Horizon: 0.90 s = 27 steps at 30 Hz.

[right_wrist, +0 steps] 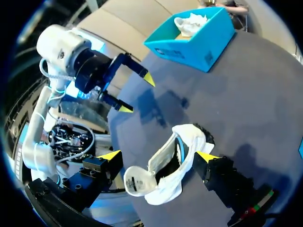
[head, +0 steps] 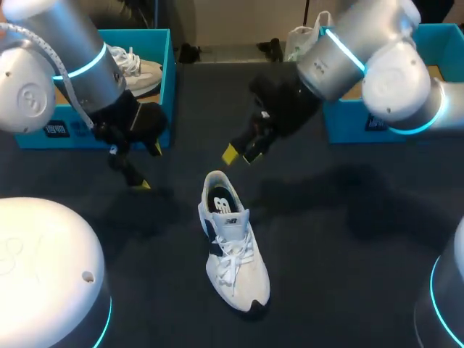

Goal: Take the shoe out of the shoebox, open the shoe tongue, remove and reinsert the insole, then place the shoe into the shoebox

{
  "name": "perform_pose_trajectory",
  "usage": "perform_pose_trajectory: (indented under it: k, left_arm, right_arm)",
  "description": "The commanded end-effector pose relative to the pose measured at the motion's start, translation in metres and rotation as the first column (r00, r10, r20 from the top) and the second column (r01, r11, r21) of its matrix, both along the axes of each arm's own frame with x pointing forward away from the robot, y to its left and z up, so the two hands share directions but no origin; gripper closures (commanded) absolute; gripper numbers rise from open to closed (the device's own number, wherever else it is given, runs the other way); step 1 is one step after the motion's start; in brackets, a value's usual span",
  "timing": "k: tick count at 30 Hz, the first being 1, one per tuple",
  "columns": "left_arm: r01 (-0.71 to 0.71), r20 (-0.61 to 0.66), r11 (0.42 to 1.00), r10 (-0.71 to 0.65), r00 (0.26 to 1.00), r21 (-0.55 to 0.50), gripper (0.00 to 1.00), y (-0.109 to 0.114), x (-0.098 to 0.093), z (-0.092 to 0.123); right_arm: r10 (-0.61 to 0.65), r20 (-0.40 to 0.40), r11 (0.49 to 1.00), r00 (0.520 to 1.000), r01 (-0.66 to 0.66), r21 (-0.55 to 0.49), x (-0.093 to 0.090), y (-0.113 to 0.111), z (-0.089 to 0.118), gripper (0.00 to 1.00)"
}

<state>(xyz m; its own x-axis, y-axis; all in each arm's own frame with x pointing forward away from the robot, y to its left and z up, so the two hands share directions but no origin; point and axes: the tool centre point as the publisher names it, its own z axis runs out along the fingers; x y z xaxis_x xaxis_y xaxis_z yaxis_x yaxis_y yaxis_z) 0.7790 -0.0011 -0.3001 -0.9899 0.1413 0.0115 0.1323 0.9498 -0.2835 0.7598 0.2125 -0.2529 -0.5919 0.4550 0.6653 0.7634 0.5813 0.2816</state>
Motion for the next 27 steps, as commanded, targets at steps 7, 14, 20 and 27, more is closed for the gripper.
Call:
perform_pose_trajectory:
  k: [7, 14, 20, 27]
  left_arm:
    - [0.003, -0.007, 1.0, -0.003, 1.0, -0.007, 0.0, 0.011, 0.009, 0.004]
    - [0.034, -0.03, 0.999, -0.035, 0.999, -0.029, 0.0, 0.049, 0.036, 0.023]
    - [0.176, -0.056, 0.983, -0.178, 0.982, -0.048, 0.0, 0.086, 0.053, 0.044]
    - [0.176, -0.056, 0.983, -0.178, 0.982, -0.048, 0.0, 0.086, 0.053, 0.044]
  right_arm:
    - [0.048, 0.023, 0.986, 0.999, -0.044, -0.158, 0.0, 0.011, 0.002, 0.0]
    - [0.037, 0.208, 0.962, 0.977, 0.022, -0.273, -0.01, 0.029, 0.009, 0.0]
    - [0.042, 0.292, 0.922, 0.956, 0.076, -0.38, -0.021, 0.04, 0.016, 0.0]
    - [0.034, 0.272, 0.92, 0.962, 0.077, -0.385, -0.022, 0.038, 0.017, 0.0]
